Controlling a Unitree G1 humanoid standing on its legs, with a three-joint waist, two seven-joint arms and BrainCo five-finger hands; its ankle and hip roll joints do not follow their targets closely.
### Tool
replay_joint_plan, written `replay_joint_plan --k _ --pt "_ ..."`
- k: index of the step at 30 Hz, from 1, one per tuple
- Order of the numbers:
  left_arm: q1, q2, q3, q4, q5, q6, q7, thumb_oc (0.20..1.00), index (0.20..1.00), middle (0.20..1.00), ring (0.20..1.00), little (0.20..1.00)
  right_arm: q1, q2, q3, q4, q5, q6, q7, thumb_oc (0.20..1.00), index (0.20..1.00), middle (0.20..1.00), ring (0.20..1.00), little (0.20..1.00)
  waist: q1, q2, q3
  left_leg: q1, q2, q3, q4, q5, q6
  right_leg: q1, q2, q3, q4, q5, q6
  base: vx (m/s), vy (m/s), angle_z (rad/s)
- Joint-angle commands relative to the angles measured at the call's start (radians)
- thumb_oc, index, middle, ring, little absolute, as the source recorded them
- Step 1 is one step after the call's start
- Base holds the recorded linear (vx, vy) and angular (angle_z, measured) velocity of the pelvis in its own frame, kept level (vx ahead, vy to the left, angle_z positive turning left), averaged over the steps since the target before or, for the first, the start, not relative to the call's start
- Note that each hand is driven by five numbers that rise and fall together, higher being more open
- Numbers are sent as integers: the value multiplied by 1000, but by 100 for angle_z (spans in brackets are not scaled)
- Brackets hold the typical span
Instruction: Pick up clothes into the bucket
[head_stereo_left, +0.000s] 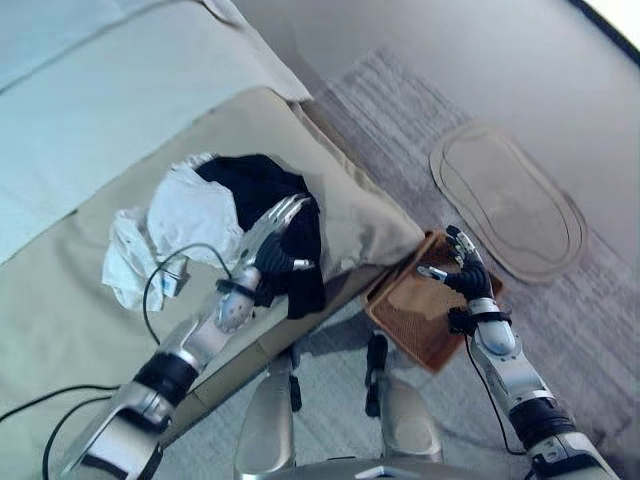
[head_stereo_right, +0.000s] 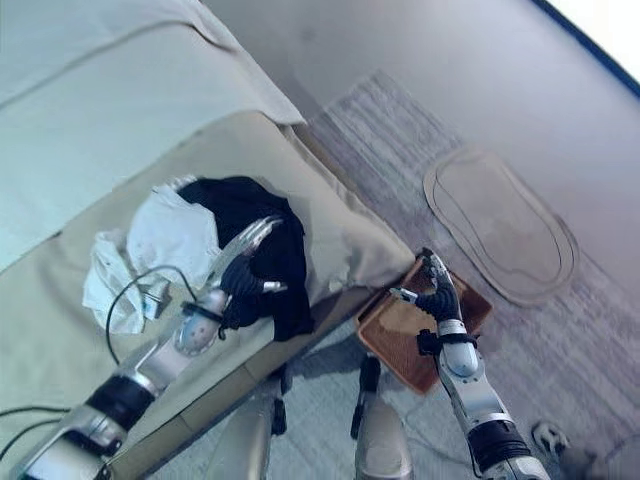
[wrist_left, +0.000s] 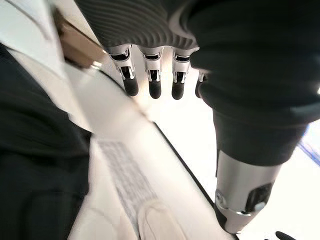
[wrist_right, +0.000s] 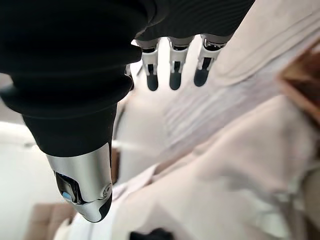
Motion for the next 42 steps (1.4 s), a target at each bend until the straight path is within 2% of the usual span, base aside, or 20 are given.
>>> replay_joint_plan --k 1,7,12,16,19,25,39,40,41,42 --pt "-15 2 -10 26 94 10 64 1000 1000 1000 1000 1000 -2 -17 -11 -115 17 -78 -11 1000 1000 1000 1000 1000 -16 -49 -60 -112 24 3 256 -183 34 -116 -77 35 -3 131 38 -128 13 -20" --pt "-189 13 -132 250 314 137 97 1000 1000 1000 1000 1000 -61 -37 7 -139 6 -83 -21 1000 1000 1000 1000 1000 -52 -38 -44 -257 45 4 347 -203 27 -272 -67 62 90 107 32 -82 -5 -8" --pt "-274 27 -207 392 455 224 34 1000 1000 1000 1000 1000 -89 -56 -9 -156 4 -81 -22 1000 1000 1000 1000 1000 -68 -22 -26 -342 50 -7 405 -212 25 -365 -63 76 160 92 27 -52 -7 -4" --pt "-312 5 -254 525 558 301 -32 1000 1000 1000 1000 1000 -102 -71 -14 -170 1 -71 -12 1000 1000 1000 1000 1000 -76 -16 -21 -397 56 -7 455 -225 26 -421 -63 85 210 78 22 -14 -2 1" --pt "-346 8 -265 534 581 300 -23 1000 1000 1000 1000 1000 -114 -75 -15 -182 10 -71 -5 1000 1000 1000 1000 1000 -79 -12 -20 -434 55 -13 479 -231 27 -461 -60 91 239 68 19 -16 0 2" --pt "-408 34 -351 541 662 294 -58 1000 1000 1000 1000 1000 -157 -71 3 -189 26 -72 2 1000 1000 1000 1000 1000 -85 -10 -30 -510 55 -20 517 -238 27 -535 -57 100 276 61 17 -7 -1 1" --pt "-501 130 -463 496 710 247 -57 1000 1000 1000 1000 1000 -174 -81 50 -178 60 -76 39 1000 1000 1000 1000 1000 -95 -5 -55 -558 52 -14 534 -242 30 -590 -56 115 296 64 17 -1 7 0" --pt "-506 131 -468 506 706 248 -62 576 576 576 576 576 -176 -81 55 -179 63 -76 43 1000 1000 1000 1000 1000 -96 -6 -56 -560 52 -14 535 -242 31 -592 -57 116 297 65 18 0 0 0" --pt "-515 133 -476 520 703 250 -66 200 200 200 200 200 -177 -83 63 -177 65 -74 47 1000 1000 1000 1000 1000 -99 -6 -57 -562 52 -13 535 -241 31 -594 -58 116 296 67 18 0 0 0" --pt "-518 137 -478 532 699 250 -68 200 200 200 200 200 -179 -86 66 -178 65 -73 51 1000 1000 1000 1000 1000 -100 -6 -59 -563 52 -12 535 -241 31 -594 -58 116 295 67 19 0 0 0"
